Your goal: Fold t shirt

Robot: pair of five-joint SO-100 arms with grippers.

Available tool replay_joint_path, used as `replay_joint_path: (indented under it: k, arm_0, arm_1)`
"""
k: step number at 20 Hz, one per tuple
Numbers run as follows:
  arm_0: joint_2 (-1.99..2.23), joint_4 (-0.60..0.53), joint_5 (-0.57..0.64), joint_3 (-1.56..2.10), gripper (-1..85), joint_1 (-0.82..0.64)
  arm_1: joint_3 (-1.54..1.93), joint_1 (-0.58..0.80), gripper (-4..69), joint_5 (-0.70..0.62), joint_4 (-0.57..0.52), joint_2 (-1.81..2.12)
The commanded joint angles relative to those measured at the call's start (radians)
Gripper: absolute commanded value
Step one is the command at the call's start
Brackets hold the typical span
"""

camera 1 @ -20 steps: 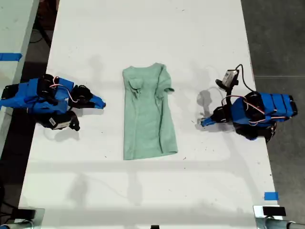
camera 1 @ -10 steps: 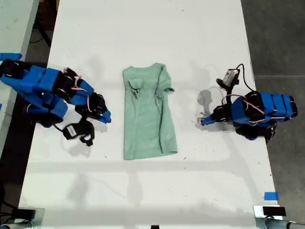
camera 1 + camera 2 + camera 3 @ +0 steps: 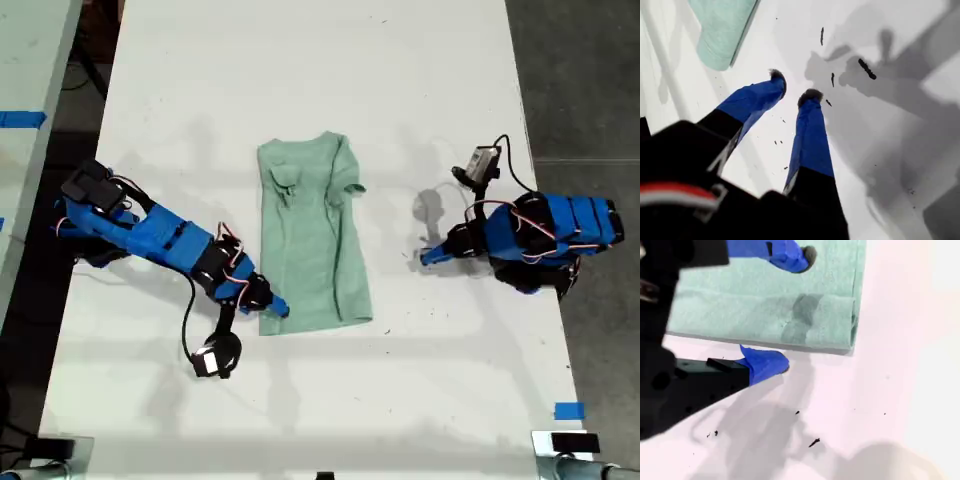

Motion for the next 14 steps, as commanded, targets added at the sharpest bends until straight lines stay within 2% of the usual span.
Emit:
replay_joint_path:
  k: [1,4,7,8,9,10,11,14]
  arm_0:
    - [-0.017,0.020,-0.063,-0.064,28.5,-0.035]
    - [-0.046,0.012,-0.109,-0.074,27.0,-0.043]
    - [-0.071,-0.031,-0.083,-0.084,21.2,-0.044]
    - [-0.081,-0.067,-0.046,-0.084,14.2,-0.044]
    - [-0.089,-0.098,-0.072,-0.084,-0.1,-0.037]
    - [-0.091,-0.137,-0.097,-0.084,-0.1,-0.020]
    - [-0.100,-0.167,-0.067,-0.101,-0.1,-0.017]
    - [-0.152,-0.137,-0.029,-0.199,-0.2,-0.023]
  arm_1:
    - [0.002,-0.014,9.9,0.000,0.008,-0.006]
    - [0.002,-0.017,10.0,0.000,0.008,-0.006]
    - [0.002,-0.012,10.3,0.000,0.008,-0.006]
    - [0.002,-0.011,10.3,0.000,0.008,-0.006]
    - [0.002,-0.011,10.3,0.000,0.008,-0.006]
    - [0.002,-0.011,10.3,0.000,0.008,-0.006]
    - [0.002,-0.012,10.3,0.000,0.008,-0.006]
    - [0.002,-0.014,10.3,0.000,0.008,-0.006]
